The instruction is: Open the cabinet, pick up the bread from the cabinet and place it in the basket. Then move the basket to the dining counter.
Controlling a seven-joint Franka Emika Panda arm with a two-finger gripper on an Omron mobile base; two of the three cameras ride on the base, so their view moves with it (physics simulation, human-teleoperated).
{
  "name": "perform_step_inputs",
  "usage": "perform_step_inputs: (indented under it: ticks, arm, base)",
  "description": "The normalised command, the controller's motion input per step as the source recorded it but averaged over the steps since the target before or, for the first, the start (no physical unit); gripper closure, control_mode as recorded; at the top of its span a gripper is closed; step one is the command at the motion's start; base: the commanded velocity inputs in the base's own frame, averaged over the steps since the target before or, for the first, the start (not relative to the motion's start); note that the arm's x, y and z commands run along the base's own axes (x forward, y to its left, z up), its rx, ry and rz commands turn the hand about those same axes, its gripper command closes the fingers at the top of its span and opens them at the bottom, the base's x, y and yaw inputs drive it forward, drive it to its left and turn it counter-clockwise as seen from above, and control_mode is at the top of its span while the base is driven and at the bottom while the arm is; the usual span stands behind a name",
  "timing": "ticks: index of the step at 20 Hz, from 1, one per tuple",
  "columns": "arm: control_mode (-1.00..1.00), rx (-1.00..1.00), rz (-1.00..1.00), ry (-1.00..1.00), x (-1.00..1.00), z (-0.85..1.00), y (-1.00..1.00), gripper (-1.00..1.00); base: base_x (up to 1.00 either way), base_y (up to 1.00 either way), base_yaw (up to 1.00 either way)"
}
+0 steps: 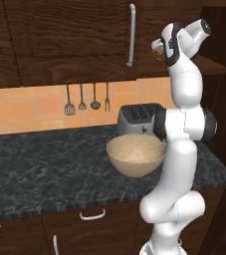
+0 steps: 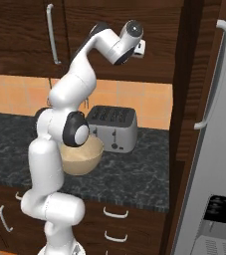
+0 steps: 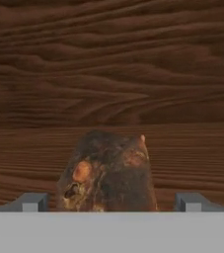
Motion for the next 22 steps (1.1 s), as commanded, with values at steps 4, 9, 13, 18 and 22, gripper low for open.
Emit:
perform_step_inputs:
  ticks: [4, 9, 13, 18, 22]
  arm:
    - [-1.00, 0.00, 0.00, 0.00, 0.58, -0.11, 0.01, -1.00]
    - [-1.00, -0.02, 0.03, 0.00, 0.39, -0.32, 0.08, 1.00]
    - [-1.00, 0.00, 0.07, -0.07, -0.22, -0.42, 0.00, 1.00]
    - [-1.00, 0.03, 0.06, -0.22, -0.65, -0.51, 0.04, 1.00]
    - [-1.00, 0.05, 0.03, -0.42, -0.99, -0.04, 0.16, 1.00]
  base:
    - [0.00, 0.00, 0.00]
    - [0.00, 0.00, 0.00]
    - [0.00, 0.00, 0.00]
    - [0.00, 0.00, 0.00]
    - [0.00, 0.00, 0.00]
